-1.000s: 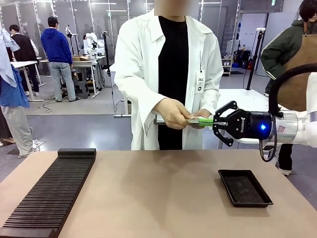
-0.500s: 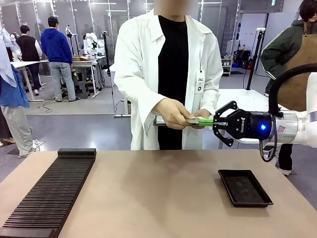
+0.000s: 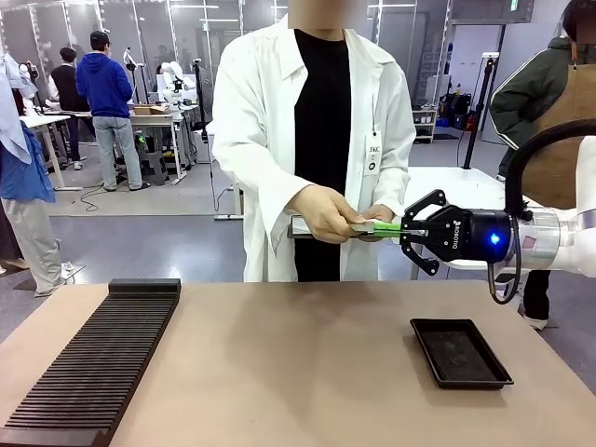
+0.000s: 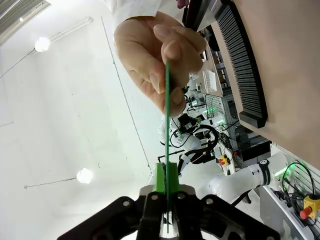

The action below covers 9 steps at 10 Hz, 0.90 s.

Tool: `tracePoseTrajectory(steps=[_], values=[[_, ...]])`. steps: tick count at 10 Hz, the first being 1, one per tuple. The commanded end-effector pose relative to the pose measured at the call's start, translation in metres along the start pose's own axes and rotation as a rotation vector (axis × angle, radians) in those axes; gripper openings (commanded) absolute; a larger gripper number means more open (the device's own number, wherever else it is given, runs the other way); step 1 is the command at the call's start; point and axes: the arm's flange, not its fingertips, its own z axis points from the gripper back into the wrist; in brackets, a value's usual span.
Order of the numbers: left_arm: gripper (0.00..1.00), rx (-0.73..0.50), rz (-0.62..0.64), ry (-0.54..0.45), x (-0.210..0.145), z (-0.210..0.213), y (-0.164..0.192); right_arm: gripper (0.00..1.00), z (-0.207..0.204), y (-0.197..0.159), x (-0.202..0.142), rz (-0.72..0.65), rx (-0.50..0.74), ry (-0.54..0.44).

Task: Inspect the PCB.
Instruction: Place the Blank PCB in the ESD tray.

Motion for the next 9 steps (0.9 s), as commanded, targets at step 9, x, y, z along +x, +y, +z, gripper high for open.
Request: tracePoseTrajectory(steps=[9], values=[[1.00, 0.002, -0.003, 0.005, -0.0002, 0.0002, -0.0011, 0.00, -0.0002, 0.0002, 0.0000, 0.000, 0.002, 0.000]])
